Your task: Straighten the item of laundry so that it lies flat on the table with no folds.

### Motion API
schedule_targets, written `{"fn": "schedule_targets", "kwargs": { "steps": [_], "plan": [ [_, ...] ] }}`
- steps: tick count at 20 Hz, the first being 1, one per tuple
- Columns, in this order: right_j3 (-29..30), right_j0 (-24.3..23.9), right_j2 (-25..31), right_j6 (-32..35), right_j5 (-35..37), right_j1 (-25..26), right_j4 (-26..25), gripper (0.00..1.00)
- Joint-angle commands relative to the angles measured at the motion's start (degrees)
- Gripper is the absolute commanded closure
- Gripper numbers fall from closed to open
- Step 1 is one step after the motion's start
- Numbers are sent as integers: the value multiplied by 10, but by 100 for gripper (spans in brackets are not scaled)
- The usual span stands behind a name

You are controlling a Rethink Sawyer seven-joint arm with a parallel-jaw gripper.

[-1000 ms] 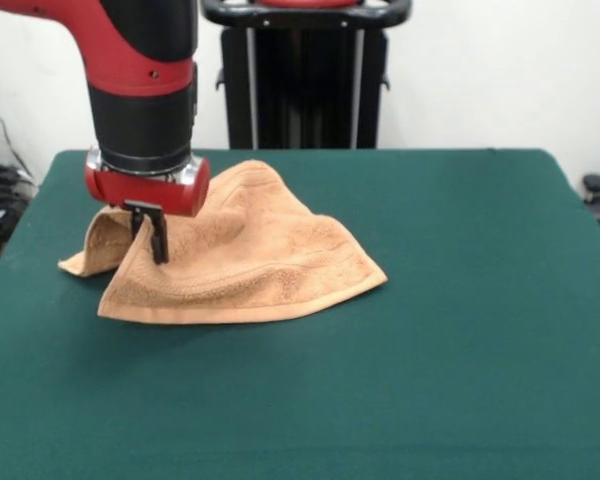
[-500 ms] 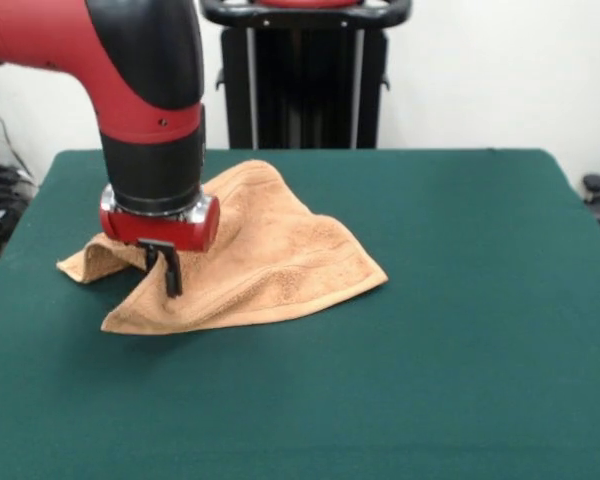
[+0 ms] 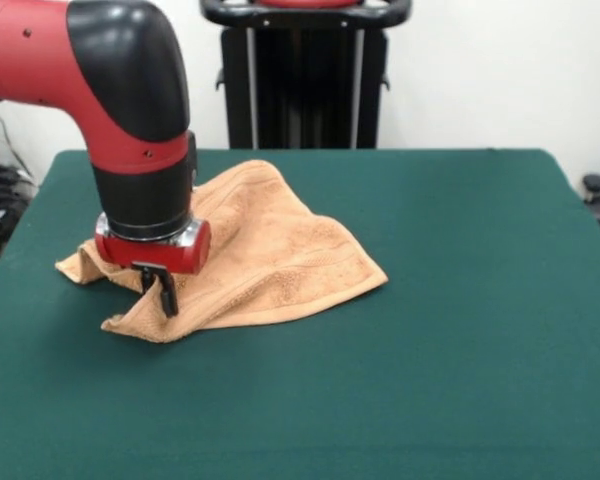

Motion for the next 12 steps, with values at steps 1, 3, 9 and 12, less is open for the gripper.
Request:
{"fn": "schedule_targets", "kwargs": {
  "steps": [1, 3, 9, 12],
  "plan": [
    [33, -14, 74, -69, -25, 27, -47, 100],
    [50, -22, 73, -73, -14, 13, -49, 100],
    [99, -43, 69, -69, 7, -31, -60, 100],
    [123, -48, 68, -60, 11, -54, -65, 100]
  ]
}}
